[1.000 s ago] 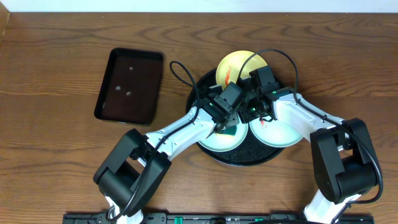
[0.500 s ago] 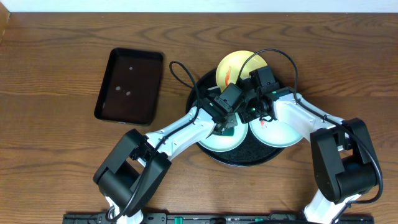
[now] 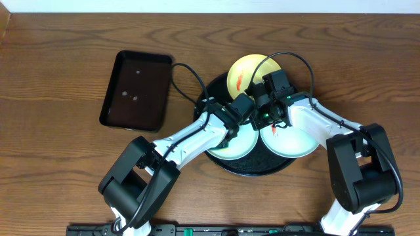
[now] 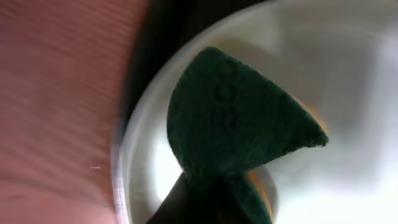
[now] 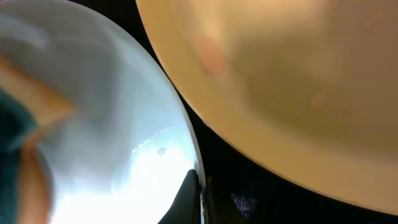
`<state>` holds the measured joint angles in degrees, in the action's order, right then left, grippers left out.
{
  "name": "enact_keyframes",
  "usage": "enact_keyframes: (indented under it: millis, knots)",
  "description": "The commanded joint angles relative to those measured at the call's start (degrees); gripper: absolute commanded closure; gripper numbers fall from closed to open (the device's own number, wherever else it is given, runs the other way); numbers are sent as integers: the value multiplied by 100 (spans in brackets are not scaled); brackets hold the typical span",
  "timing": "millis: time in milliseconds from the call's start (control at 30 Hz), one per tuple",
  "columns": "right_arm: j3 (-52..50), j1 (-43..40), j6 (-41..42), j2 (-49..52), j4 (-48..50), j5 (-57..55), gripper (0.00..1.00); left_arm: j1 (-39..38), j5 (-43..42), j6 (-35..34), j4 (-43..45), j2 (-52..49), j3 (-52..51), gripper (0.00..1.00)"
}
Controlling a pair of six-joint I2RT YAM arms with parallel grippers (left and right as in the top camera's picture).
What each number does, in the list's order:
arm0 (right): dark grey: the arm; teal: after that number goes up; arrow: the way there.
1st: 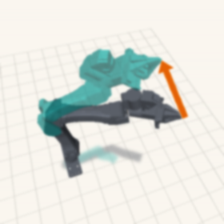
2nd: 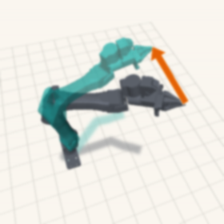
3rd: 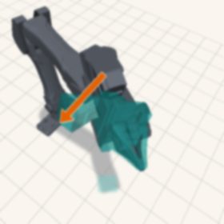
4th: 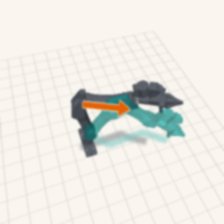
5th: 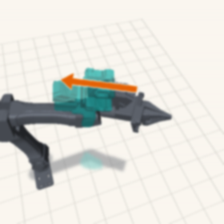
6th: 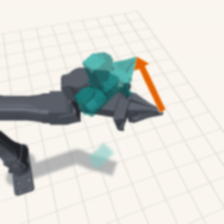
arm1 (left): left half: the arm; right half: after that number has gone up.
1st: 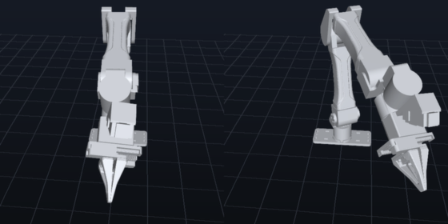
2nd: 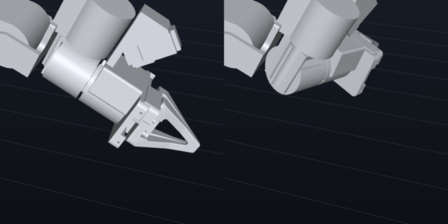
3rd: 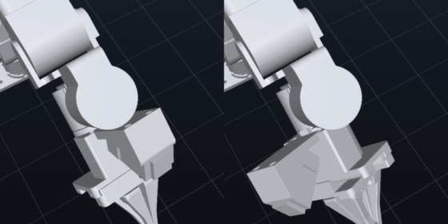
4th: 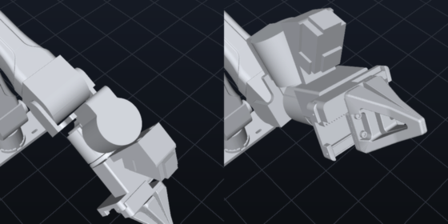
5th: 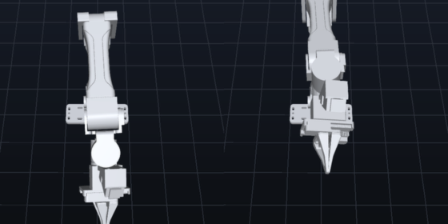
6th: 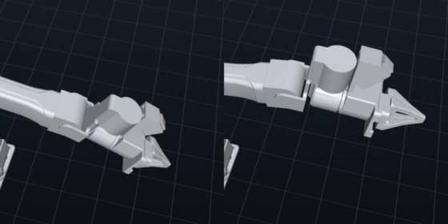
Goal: Clean dirty plates on tray and stack at the side
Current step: 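Hold the plate with the right gripper and scrub with the left sponge, then wipe the sponge across the left plate's red stain with the left gripper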
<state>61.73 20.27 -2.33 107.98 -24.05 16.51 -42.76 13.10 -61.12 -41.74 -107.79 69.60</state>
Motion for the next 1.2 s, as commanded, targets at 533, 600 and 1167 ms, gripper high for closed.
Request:
enact_keyframes:
  millis: [533,600,1167]
  knots:
    - [9,42,15,181,31,48,99,118,-778,457,1106,516,85,93]
    - [9,42,15,181,26,48,99,118,-863,452,1235,391,35,93]
    - [9,42,59,181,-28,46,99,485,-793,450,1010,-433,-125,93]
